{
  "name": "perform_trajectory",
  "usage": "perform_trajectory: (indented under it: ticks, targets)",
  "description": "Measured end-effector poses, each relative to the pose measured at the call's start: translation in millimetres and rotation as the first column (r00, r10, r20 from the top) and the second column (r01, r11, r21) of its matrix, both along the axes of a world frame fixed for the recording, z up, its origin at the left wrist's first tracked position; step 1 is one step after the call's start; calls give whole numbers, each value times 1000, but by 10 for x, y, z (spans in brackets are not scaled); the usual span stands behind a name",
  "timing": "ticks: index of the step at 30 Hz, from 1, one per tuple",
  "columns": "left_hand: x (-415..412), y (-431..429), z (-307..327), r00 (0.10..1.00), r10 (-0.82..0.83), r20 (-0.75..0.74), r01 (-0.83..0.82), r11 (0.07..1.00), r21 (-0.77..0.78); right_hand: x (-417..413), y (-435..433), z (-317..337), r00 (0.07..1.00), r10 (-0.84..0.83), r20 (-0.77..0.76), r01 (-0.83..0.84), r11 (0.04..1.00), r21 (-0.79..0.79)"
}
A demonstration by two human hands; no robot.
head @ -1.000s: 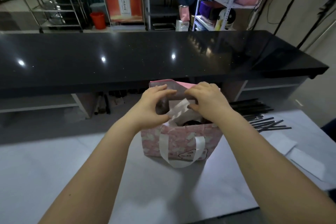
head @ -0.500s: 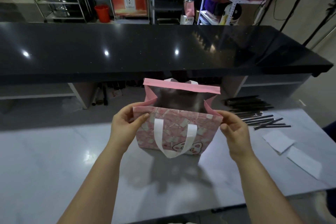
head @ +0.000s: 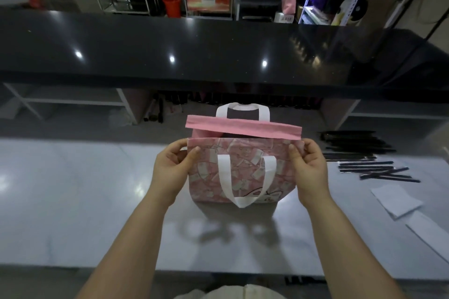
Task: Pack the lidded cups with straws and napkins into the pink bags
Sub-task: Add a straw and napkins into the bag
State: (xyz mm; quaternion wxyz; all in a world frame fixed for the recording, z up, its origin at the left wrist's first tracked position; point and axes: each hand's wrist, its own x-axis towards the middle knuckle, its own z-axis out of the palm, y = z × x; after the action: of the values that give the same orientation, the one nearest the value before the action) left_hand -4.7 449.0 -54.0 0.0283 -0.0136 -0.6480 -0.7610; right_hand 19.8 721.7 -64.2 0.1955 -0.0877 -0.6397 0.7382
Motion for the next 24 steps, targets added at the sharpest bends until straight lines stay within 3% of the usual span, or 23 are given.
perform_trajectory:
  ticks: [3, 5, 7, 10, 12, 16, 24]
  targets:
    - [-9, -1, 24, 988, 52, -143, -69, 991, -112, -80, 52, 9, 999, 38, -3, -38, 998, 48]
    - [-136, -49, 50, 986, 42, -161, -80, 969, -235, -184, 131, 53, 997, 79, -10, -78, 992, 99]
    - [-305, -121, 107, 995, -34, -94, 2, 949, -314, -298, 216, 114, 980, 201, 3, -201, 978, 53]
    - [-497, -115, 237, 987, -159, 20, 158, 943, -292, -421, 289, 182, 946, 319, 55, -319, 948, -1]
    - [-549, -45, 281, 982, -184, 44, 189, 951, -245, -460, 275, 167, 957, 282, 65, -284, 958, 29]
    - [-550, 2, 216, 999, -40, 1, 40, 984, -174, -494, 226, 126, 996, 57, 71, -62, 996, 68]
    - [-493, 18, 148, 996, 85, -3, -84, 983, -163, -478, 210, 103, 1000, -31, 1, 31, 988, 149]
